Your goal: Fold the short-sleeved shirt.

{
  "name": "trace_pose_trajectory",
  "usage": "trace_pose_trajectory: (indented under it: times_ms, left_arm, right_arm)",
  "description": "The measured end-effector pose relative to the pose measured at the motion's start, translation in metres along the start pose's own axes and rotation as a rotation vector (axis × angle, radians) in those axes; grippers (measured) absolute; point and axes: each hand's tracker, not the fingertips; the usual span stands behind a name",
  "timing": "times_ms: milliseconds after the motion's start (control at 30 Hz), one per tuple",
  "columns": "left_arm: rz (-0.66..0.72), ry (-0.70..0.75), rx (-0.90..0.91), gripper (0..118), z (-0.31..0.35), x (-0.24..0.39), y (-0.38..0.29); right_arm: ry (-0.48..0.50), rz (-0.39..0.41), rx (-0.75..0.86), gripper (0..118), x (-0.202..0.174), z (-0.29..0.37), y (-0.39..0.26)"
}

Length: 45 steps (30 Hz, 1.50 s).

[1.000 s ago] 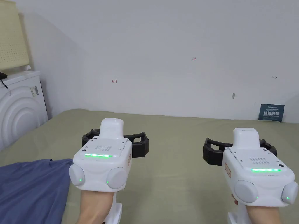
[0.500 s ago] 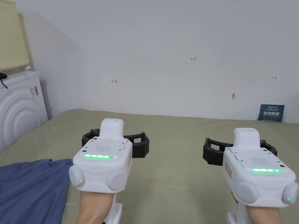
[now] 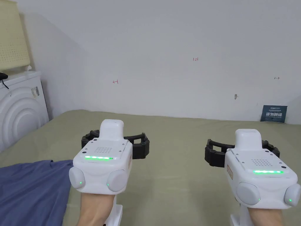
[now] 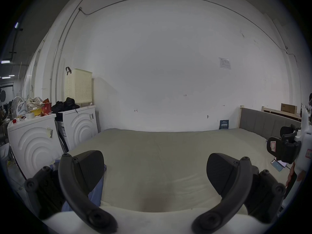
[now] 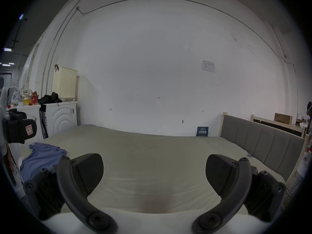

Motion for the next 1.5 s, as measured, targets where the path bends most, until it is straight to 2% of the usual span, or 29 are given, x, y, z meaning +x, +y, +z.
trace_pose_trajectory:
  times_ms: [100, 133, 167, 200, 233, 267, 300, 400, 533, 700, 833, 967, 1133, 1267, 1400, 1500]
  left_arm:
    - [-0.004, 0.001, -0.010, 118, -0.002, -0.001, -0.001]
    - [-0.006, 0.002, -0.010, 114, -0.001, -0.002, -0.001]
    - [-0.006, 0.005, -0.009, 99, -0.001, -0.002, -0.001]
    - [-0.010, 0.014, -0.008, 38, -0.001, -0.002, -0.001]
    - [-0.011, 0.031, -0.016, 1, -0.004, -0.003, -0.001]
    - [0.003, 0.053, -0.003, 0, -0.006, -0.004, 0.003]
    - [0.012, 0.022, -0.022, 0, -0.007, -0.006, 0.005]
    - [-0.001, 0.033, -0.022, 0, -0.010, -0.003, 0.010]
    - [0.000, 0.021, -0.025, 0, -0.005, 0.000, 0.012]
    - [-0.035, 0.028, -0.022, 0, -0.007, -0.009, -0.001]
    - [-0.036, 0.079, -0.037, 0, -0.003, -0.038, -0.005]
    - [-0.029, 0.221, -0.044, 0, 0.013, -0.093, -0.006]
    - [-0.018, 0.434, -0.054, 0, 0.060, -0.176, -0.007]
    - [-0.031, 0.572, -0.066, 0, 0.099, -0.227, -0.012]
    - [0.007, 0.639, -0.090, 0, 0.128, -0.259, -0.018]
    - [0.018, 0.676, -0.099, 0, 0.140, -0.272, -0.023]
  right_arm:
    - [0.002, -0.009, -0.008, 114, 0.001, 0.001, 0.001]
    - [0.001, -0.011, -0.005, 103, 0.001, 0.003, 0.002]
    - [-0.005, -0.007, 0.003, 77, 0.000, 0.004, 0.003]
    - [-0.048, 0.004, 0.016, 16, -0.002, 0.004, 0.002]
    - [-0.080, 0.005, 0.018, 0, -0.002, 0.002, 0.002]
    - [-0.070, -0.028, 0.028, 0, 0.000, 0.005, 0.006]
    - [-0.014, -0.046, -0.013, 0, 0.004, 0.006, 0.011]
    - [-0.053, -0.001, 0.011, 0, 0.004, 0.007, 0.010]
    - [-0.052, -0.021, 0.001, 0, 0.008, 0.005, 0.010]
    - [-0.055, -0.004, -0.024, 0, 0.006, -0.002, 0.006]
    - [-0.015, -0.013, -0.042, 0, -0.013, -0.016, 0.004]
    - [0.132, -0.003, -0.032, 0, -0.070, -0.029, 0.006]
    - [0.362, -0.004, -0.021, 0, -0.169, -0.037, 0.007]
    - [0.508, -0.013, -0.026, 0, -0.231, -0.034, 0.008]
    - [0.598, -0.009, -0.031, 0, -0.276, -0.029, 0.008]
    - [0.642, 0.000, -0.031, 0, -0.297, -0.026, 0.008]
